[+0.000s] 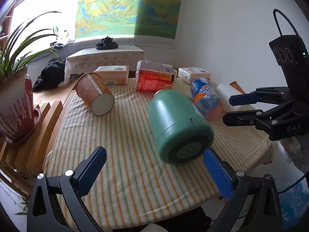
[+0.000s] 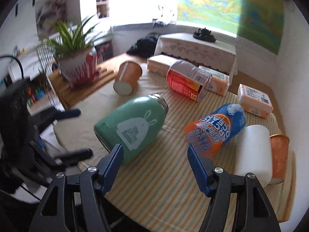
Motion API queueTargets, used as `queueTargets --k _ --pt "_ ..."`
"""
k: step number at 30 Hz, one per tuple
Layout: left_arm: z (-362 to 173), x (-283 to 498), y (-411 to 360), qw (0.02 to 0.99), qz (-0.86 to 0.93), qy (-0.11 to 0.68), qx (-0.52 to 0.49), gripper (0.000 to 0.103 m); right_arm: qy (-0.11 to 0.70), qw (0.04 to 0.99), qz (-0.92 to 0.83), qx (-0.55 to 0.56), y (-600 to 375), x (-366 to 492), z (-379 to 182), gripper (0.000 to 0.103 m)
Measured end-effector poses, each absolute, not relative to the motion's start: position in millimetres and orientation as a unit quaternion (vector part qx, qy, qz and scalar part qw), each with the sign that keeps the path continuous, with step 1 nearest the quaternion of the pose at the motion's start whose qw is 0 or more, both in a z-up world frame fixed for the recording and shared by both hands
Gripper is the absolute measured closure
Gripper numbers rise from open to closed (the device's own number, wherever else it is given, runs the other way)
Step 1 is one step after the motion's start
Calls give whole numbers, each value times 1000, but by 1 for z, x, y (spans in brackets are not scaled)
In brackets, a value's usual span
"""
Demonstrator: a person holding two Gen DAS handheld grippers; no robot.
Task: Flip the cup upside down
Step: 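Grasp the green thermos with the left gripper and lift it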
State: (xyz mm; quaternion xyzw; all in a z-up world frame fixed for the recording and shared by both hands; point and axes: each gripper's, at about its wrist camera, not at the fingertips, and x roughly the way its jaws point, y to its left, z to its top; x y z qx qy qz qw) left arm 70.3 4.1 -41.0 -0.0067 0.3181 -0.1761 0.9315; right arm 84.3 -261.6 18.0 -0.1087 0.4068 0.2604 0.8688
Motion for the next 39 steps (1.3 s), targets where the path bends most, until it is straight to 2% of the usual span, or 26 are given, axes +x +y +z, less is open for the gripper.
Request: queueTargets --k 4,12,16,23,33,39 --pt "-38 74 -22 938 -164 302 -37 1 425 868 256 -39 -282 95 21 39" --pt "-67 108 -53 932 -118 336 -69 1 411 878 242 -23 -299 87 23 39" --pt "-63 107 -48 936 -122 324 -68 22 411 877 250 -15 -298 90 19 39" --pt "-56 103 -39 932 -133 337 -32 22 407 873 268 9 -286 93 14 39" --pt "-12 98 -21 912 -153 373 74 22 402 865 297 47 -273 89 9 39" --pt "1 117 -30 906 -167 375 105 22 405 863 296 64 -274 93 4 39"
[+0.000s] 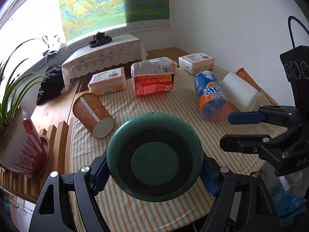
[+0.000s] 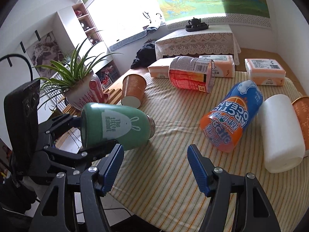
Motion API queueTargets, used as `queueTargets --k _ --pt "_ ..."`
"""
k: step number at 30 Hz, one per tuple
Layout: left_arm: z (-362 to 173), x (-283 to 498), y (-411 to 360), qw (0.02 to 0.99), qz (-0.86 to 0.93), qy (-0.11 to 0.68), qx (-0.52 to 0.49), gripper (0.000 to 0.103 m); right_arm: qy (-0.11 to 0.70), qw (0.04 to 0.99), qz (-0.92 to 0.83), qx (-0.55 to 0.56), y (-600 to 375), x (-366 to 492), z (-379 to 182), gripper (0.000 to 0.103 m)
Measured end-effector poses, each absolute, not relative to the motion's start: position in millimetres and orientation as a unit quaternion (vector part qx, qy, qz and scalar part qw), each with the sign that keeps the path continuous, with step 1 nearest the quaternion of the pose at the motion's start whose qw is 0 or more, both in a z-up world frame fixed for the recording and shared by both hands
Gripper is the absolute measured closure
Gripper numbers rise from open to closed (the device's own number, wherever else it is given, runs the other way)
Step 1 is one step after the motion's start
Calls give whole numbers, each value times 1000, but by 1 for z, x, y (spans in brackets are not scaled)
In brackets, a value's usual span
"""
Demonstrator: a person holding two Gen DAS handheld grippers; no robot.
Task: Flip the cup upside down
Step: 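Grasp the green thermos with the left gripper and lift it, then set the green thermos upright on its base with the left gripper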
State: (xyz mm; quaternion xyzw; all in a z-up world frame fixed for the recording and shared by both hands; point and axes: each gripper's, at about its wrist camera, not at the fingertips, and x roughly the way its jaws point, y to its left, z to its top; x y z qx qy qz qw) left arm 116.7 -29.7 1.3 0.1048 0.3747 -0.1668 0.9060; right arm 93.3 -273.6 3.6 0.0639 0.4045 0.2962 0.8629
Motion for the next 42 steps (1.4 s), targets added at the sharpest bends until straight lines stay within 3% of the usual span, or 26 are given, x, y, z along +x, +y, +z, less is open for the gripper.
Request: queueTargets --k 22,30,42 --pt "9 184 -37 903 -190 377 76 22 405 870 272 65 -278 101 -4 39" --pt "13 171 -30 914 -187 358 47 21 374 897 231 47 -279 82 3 38" --pt "32 115 -11 941 -171 292 17 10 320 931 173 8 -273 47 16 32"
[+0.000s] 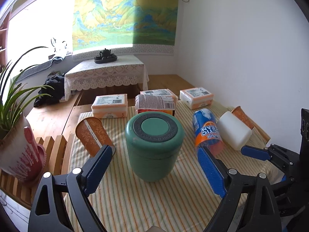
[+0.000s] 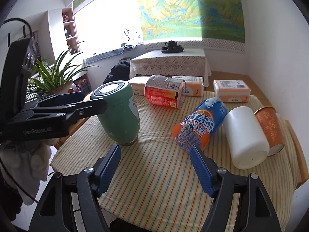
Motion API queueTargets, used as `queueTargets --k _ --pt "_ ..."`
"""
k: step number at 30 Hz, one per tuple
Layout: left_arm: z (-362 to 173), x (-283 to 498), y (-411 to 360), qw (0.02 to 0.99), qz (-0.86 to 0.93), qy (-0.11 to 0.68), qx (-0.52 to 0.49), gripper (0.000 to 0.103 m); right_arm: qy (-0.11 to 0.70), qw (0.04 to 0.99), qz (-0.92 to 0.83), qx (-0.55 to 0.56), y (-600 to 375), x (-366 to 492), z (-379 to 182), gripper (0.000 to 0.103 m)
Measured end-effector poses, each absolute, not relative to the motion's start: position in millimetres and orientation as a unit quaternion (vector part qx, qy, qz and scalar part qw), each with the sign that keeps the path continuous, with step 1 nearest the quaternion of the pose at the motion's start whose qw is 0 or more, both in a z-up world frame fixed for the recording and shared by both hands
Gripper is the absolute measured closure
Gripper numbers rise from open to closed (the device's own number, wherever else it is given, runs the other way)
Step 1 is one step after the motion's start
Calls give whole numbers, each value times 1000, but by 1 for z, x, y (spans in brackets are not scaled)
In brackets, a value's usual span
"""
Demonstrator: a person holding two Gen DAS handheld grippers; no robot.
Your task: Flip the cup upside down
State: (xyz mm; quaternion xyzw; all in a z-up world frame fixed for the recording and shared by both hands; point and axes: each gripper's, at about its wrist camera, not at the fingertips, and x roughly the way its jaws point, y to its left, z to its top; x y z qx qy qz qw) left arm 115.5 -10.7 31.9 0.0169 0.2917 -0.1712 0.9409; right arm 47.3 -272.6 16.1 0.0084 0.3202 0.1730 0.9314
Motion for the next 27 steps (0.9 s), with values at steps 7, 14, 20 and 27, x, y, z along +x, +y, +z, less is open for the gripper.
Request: queueTargets --k 7,14,20,27 --pt "26 81 5 958 -137 252 -23 9 287 949 132 3 -272 32 22 30" --pt "18 50 19 974 -82 206 -52 3 245 967 74 4 -278 20 26 23" --pt "15 42 25 978 -57 190 -58 2 214 976 23 0 -281 11 28 18" --pt "12 41 24 978 -50 192 -55 1 207 978 5 -1 -282 6 28 17"
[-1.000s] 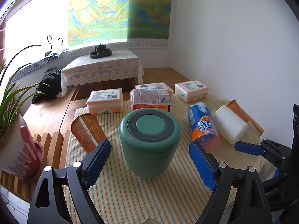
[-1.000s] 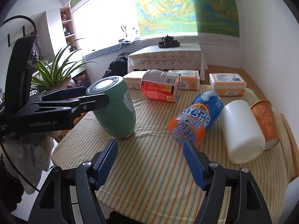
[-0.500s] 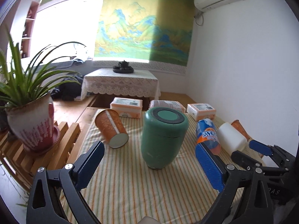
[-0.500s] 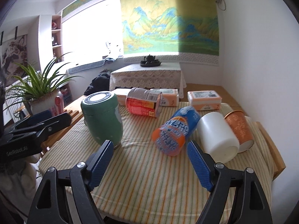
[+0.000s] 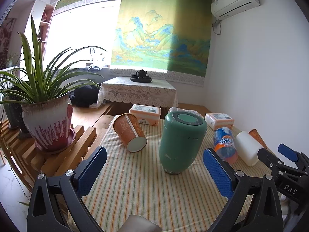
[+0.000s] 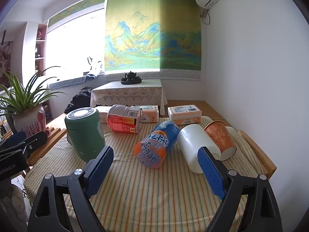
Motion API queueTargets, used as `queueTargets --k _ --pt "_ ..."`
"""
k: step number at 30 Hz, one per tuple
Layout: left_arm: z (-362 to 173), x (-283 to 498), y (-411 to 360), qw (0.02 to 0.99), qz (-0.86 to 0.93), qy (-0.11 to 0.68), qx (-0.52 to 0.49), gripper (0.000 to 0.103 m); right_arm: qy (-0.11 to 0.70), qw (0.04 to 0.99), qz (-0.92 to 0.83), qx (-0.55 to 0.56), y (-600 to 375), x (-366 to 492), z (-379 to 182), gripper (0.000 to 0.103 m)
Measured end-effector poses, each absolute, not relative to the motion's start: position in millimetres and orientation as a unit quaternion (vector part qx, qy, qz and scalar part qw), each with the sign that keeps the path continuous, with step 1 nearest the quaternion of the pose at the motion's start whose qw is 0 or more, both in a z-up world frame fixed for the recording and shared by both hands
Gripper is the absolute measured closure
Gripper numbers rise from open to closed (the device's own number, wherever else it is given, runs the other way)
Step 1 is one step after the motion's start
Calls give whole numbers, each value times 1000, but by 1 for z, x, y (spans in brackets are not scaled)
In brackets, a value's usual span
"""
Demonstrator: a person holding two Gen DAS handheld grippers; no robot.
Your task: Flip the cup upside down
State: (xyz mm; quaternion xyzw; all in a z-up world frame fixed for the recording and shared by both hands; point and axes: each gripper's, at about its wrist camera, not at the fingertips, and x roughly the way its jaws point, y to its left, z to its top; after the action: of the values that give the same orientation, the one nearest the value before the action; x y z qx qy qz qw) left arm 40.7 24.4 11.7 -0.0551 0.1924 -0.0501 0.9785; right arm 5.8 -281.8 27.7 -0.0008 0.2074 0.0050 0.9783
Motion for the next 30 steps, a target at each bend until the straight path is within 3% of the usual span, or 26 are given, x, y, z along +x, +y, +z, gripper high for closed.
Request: queueTargets --k 30 --pt "14 29 19 980 -44 188 -39 1 190 982 -16 5 -287 -5 31 16"
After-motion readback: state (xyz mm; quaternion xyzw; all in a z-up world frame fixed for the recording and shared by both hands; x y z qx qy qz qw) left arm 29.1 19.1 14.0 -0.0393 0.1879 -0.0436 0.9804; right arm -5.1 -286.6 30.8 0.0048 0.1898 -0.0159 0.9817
